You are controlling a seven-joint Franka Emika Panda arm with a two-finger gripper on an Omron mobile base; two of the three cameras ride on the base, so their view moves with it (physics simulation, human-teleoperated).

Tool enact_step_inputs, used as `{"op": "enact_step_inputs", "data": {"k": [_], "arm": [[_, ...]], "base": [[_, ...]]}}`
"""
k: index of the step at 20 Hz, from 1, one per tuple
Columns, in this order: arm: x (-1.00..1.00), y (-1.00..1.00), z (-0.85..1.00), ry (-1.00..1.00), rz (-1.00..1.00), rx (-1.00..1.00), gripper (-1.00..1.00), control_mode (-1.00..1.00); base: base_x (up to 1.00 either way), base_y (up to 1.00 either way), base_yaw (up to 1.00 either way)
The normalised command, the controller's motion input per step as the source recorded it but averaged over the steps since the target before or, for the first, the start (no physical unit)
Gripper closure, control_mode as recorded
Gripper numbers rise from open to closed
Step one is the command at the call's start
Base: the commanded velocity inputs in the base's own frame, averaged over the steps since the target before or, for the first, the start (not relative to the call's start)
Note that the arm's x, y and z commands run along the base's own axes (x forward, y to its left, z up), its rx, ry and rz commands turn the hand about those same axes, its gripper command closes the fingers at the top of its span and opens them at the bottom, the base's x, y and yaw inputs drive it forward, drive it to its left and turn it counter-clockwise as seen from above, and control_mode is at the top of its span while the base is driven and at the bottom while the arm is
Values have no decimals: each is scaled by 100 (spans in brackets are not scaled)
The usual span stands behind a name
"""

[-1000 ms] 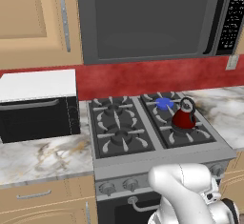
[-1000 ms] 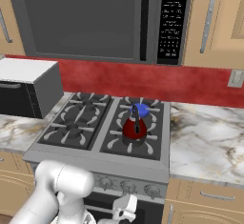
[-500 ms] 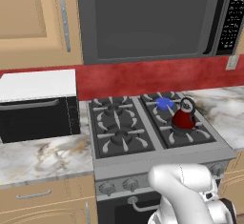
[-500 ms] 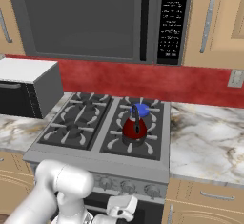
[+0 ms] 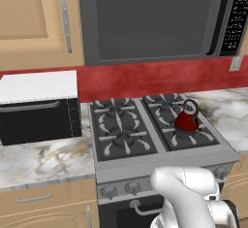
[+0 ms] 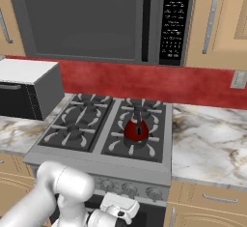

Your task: Turn off the rear right burner of the stove.

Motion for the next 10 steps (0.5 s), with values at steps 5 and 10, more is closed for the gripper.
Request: {"op": "enact_step_inputs", "data": {"k": [5, 10], "arm": [[20, 14, 20, -5, -11, 42, 100, -100], [23, 10, 20, -1, -12, 43, 100, -100]], "base": [[0, 0, 0], [0, 0, 0]]}}
